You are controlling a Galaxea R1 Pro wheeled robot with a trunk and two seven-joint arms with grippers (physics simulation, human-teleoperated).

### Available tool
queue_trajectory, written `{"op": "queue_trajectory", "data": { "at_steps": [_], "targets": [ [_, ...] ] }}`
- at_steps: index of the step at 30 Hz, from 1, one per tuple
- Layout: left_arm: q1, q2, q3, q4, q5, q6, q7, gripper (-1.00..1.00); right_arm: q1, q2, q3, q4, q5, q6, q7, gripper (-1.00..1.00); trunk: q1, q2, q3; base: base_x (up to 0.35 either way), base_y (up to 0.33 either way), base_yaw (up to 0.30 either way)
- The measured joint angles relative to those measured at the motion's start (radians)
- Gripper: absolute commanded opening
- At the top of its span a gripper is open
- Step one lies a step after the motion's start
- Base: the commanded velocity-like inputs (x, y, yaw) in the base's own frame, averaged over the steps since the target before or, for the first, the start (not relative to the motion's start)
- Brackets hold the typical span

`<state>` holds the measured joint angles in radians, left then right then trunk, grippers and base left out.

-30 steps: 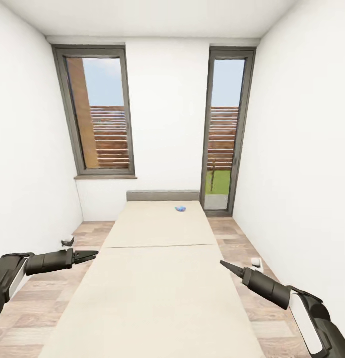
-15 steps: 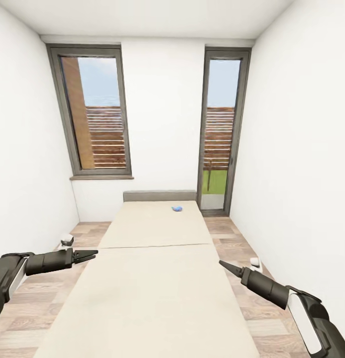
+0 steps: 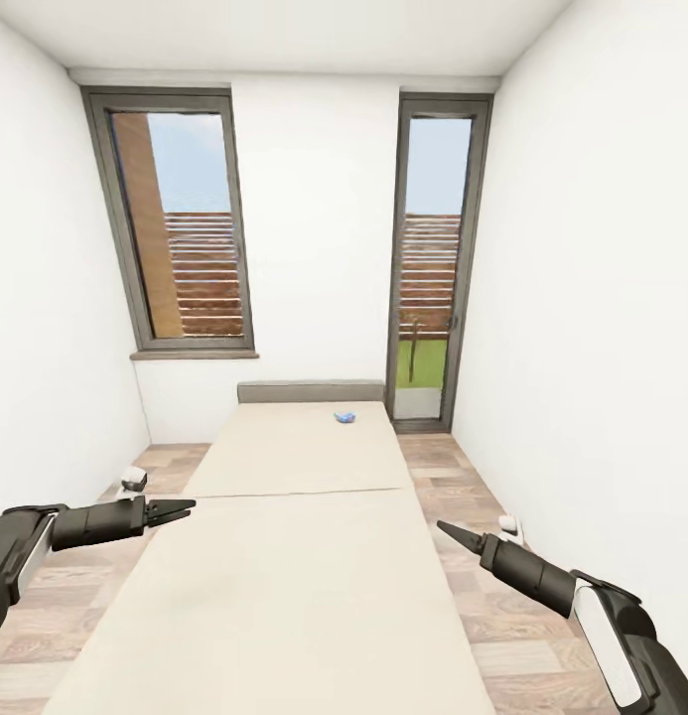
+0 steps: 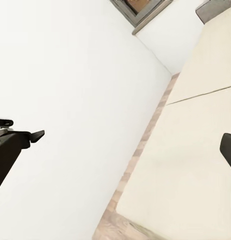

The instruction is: Put all the toys in the child's room - the three board games (two on the bed and one on the table), the two jigsaw puzzles on the table, and the tennis ball on the table - inside the toy box on the table in the child's room.

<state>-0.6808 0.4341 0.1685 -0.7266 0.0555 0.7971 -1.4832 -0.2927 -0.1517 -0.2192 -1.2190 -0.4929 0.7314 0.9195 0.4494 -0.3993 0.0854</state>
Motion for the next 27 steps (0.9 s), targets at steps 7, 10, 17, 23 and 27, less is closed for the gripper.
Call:
{"op": "queue_trajectory", "data": {
  "at_steps": [7, 10, 17, 23, 27],
  "targets": [
    [0.0, 0.0, 0.0, 0.001, 0.0, -0.001, 0.001, 1.0, 0.0, 0.0, -0.001, 0.0, -0.002, 0.002, 0.0, 1.0, 0.0, 0.0, -0.008, 0.115, -0.294, 0.0],
    [0.002, 0.0, 0.0, 0.001, 0.0, -0.001, 0.001, 1.0, 0.0, 0.0, -0.001, 0.0, -0.003, 0.002, 0.0, 1.0, 0.0, 0.0, -0.012, 0.115, -0.309, 0.0],
    [0.006, 0.0, 0.0, 0.001, 0.0, -0.001, 0.002, 1.0, 0.0, 0.0, -0.001, 0.001, -0.004, 0.001, 0.0, 1.0, 0.0, 0.0, -0.023, 0.113, -0.317, 0.022],
    [0.006, 0.0, 0.0, 0.001, 0.0, -0.001, 0.002, 1.0, 0.0, 0.0, 0.0, 0.001, -0.001, 0.0, 0.0, 1.0, 0.0, 0.0, -0.028, 0.114, -0.319, 0.112],
    [0.006, 0.0, 0.0, 0.0, 0.0, -0.001, 0.002, 1.0, 0.0, 0.0, 0.0, 0.0, 0.0, -0.001, 0.0, 1.0, 0.0, 0.0, -0.029, 0.112, -0.302, 0.029]
  ]
}}
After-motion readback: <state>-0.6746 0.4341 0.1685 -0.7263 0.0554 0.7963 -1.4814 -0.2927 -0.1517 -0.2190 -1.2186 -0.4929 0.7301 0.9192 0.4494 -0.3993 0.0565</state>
